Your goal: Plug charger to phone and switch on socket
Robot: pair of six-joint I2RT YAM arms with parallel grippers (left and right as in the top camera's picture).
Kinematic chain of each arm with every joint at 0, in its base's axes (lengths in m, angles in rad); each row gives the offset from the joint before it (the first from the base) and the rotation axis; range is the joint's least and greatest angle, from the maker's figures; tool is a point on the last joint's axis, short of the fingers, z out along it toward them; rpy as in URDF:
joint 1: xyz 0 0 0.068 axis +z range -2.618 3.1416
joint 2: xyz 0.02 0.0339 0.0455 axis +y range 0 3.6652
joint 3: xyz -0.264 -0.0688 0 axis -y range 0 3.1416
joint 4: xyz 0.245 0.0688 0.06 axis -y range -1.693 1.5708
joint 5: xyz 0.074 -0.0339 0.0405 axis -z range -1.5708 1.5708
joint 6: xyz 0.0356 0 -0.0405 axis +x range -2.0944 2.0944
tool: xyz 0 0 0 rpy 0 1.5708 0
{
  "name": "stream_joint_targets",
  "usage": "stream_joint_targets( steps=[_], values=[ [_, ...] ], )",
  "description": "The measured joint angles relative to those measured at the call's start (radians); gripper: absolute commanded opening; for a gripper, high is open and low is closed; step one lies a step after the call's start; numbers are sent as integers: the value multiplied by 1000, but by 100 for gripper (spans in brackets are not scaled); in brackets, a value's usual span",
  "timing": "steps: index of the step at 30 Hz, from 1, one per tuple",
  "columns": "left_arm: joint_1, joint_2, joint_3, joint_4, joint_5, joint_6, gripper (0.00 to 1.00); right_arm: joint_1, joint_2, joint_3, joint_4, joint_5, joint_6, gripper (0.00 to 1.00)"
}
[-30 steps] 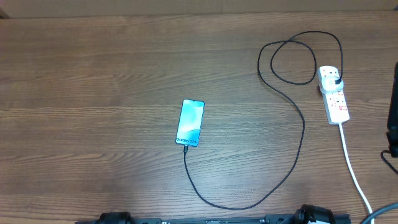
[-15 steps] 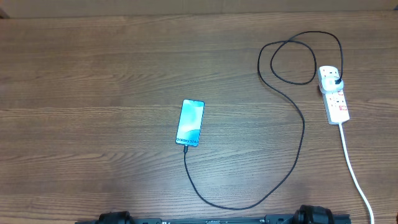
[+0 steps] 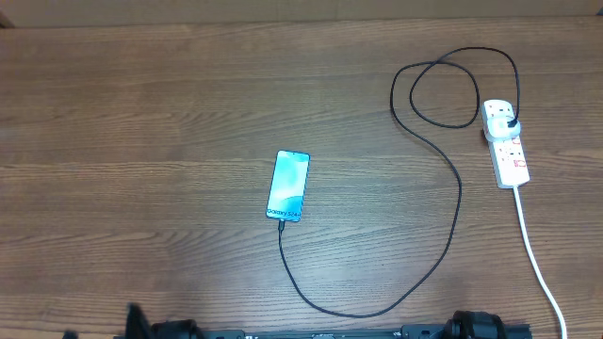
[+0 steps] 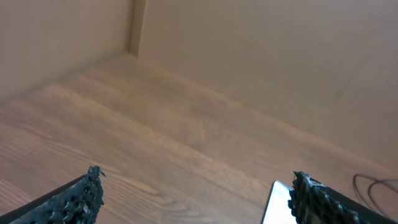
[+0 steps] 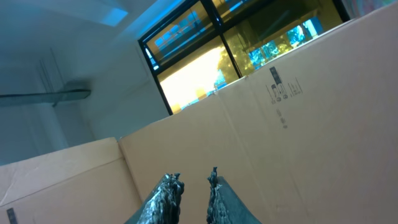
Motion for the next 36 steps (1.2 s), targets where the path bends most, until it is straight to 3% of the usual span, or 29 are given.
stream_joint_targets(
  steps=[6, 15, 29, 36],
  values=[
    [0, 0, -216, 131, 2, -56, 100, 0, -1, 0, 1, 0, 0, 20],
    [0, 0, -384, 471, 31, -123, 100, 0, -19, 0, 7, 3, 0, 23],
    [0, 0, -859, 920, 110, -138, 99, 14, -32, 0, 8, 6, -1, 24],
    [0, 0, -994, 1100, 134, -141, 100, 14, -118, 0, 5, 7, 0, 24]
  ],
)
